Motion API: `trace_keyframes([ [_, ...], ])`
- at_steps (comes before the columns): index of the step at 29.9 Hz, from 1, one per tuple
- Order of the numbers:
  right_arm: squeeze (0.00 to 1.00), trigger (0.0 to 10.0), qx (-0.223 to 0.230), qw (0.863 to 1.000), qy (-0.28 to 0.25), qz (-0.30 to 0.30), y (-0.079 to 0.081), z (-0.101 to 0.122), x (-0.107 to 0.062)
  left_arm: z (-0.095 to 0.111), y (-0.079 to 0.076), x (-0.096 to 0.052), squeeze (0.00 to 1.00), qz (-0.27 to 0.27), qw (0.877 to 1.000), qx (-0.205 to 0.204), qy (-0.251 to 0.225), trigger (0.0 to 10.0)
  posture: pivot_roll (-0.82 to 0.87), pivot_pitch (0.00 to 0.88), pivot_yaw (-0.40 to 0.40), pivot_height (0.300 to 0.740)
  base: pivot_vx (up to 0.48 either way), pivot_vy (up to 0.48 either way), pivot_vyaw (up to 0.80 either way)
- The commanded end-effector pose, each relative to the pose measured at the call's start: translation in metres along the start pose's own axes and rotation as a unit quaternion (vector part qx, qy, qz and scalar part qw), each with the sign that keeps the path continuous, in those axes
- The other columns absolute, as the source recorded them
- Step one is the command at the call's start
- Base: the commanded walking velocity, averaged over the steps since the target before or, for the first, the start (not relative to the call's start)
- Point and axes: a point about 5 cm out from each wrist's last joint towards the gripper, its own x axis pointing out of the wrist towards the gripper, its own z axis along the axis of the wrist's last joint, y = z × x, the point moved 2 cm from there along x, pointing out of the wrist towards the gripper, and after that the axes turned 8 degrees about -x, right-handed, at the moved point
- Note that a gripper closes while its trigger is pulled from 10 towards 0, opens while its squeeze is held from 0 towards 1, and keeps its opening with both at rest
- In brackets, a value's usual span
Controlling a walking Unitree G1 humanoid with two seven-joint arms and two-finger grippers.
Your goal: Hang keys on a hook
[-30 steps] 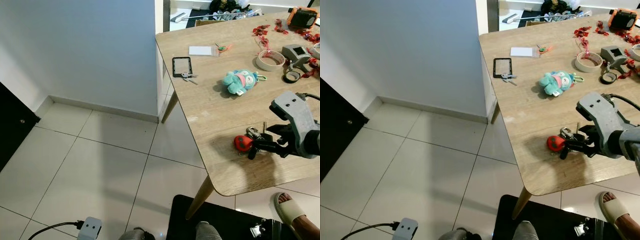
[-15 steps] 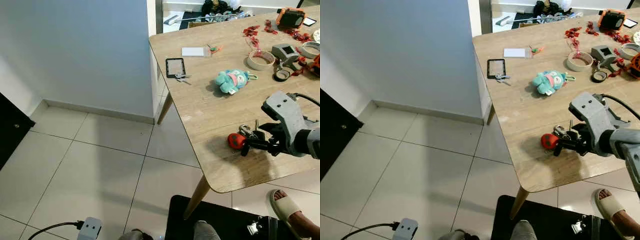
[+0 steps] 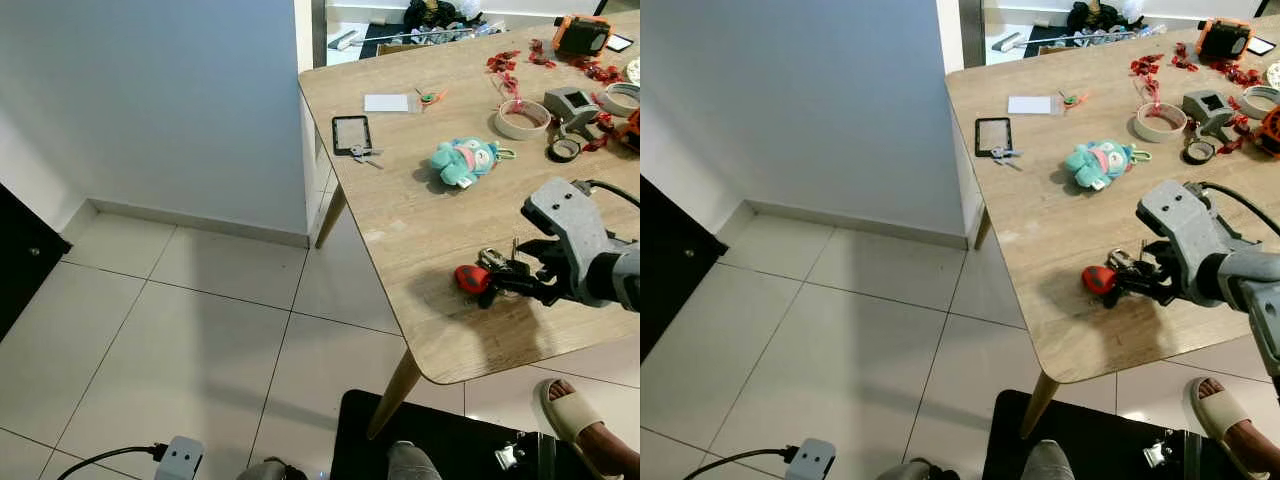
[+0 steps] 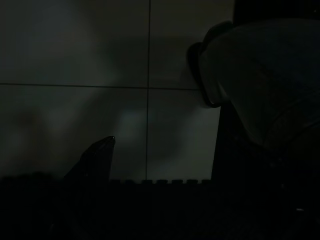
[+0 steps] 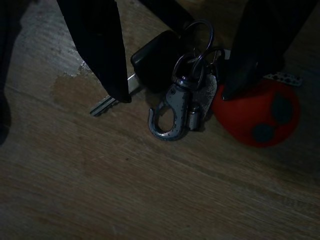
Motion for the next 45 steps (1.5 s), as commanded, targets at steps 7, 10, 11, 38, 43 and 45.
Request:
trace_keyframes([
  [7, 0.00, 10.0, 0.031, 0.998, 0.041, 0.033, 0.014, -0.017, 0.007, -0.012, 0.000, -0.003, 0.00, -0.002, 1.000, 0.001, 0.017, 10.0, -0.16, 0.224, 0.105, 0.740, 0.000, 0.000, 0.00],
  [10, 0.00, 10.0, 0.035, 0.998, 0.041, 0.041, 0.017, -0.019, 0.008, -0.013, 0.000, -0.003, 0.00, -0.002, 1.000, 0.002, 0.018, 10.0, -0.16, 0.224, 0.105, 0.740, 0.000, 0.000, 0.00],
  [11, 0.00, 10.0, 0.037, 0.997, 0.041, 0.046, 0.019, -0.020, 0.009, -0.013, 0.000, -0.003, 0.00, -0.002, 1.000, 0.001, 0.018, 10.0, -0.16, 0.224, 0.105, 0.740, 0.000, 0.000, 0.00],
  [38, 0.00, 10.0, 0.032, 0.999, -0.013, -0.035, -0.002, -0.004, 0.013, -0.013, -0.001, -0.002, 0.00, -0.004, 1.000, 0.003, 0.019, 10.0, -0.16, 0.223, 0.107, 0.740, 0.000, 0.000, 0.00],
  [43, 0.00, 10.0, 0.035, 0.994, -0.060, -0.080, -0.016, 0.011, 0.010, -0.013, -0.001, -0.002, 0.00, -0.004, 1.000, 0.004, 0.020, 10.0, -0.16, 0.221, 0.108, 0.740, 0.000, 0.000, 0.00],
  [45, 0.00, 10.0, 0.036, 0.993, -0.072, -0.092, -0.019, 0.014, 0.010, -0.013, -0.001, -0.002, 0.00, -0.004, 1.000, 0.004, 0.020, 10.0, -0.16, 0.221, 0.108, 0.740, 0.000, 0.000, 0.00],
])
